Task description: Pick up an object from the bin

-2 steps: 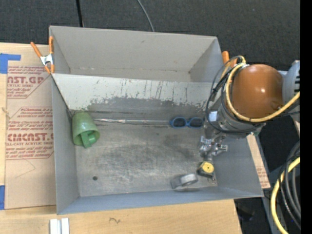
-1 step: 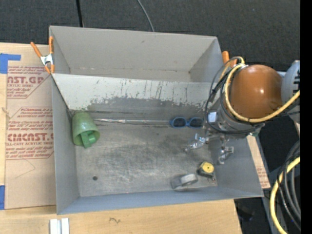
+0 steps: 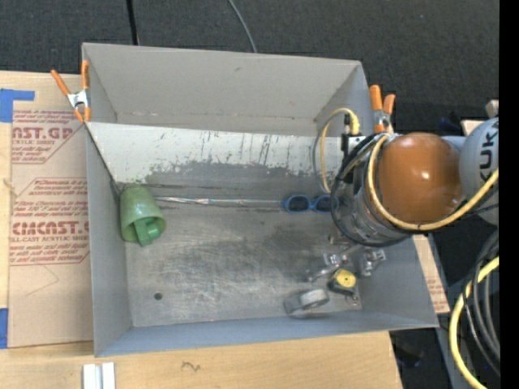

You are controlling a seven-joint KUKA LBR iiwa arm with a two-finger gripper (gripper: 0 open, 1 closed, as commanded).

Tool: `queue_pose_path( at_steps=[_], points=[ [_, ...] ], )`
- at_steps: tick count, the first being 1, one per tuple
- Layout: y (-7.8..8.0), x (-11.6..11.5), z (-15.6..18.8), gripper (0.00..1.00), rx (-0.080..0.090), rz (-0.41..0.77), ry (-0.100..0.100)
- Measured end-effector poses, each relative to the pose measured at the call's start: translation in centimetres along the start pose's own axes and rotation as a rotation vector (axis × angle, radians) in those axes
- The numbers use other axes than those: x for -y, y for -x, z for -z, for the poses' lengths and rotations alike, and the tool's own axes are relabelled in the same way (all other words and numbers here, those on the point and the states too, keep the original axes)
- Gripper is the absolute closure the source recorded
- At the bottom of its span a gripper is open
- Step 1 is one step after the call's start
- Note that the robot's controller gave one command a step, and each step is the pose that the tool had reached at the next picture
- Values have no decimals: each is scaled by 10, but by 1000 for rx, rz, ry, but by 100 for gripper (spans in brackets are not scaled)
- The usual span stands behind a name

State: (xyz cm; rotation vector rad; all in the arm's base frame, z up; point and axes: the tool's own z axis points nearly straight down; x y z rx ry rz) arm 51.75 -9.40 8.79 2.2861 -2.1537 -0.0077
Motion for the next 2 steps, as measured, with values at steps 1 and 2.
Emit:
queue_pose_path(
  at_steps=[1, 2],
  points=[
    [0, 2, 2, 100, 1, -2, -5],
    [-18, 10, 137, 100, -3, 6, -11]
  ],
)
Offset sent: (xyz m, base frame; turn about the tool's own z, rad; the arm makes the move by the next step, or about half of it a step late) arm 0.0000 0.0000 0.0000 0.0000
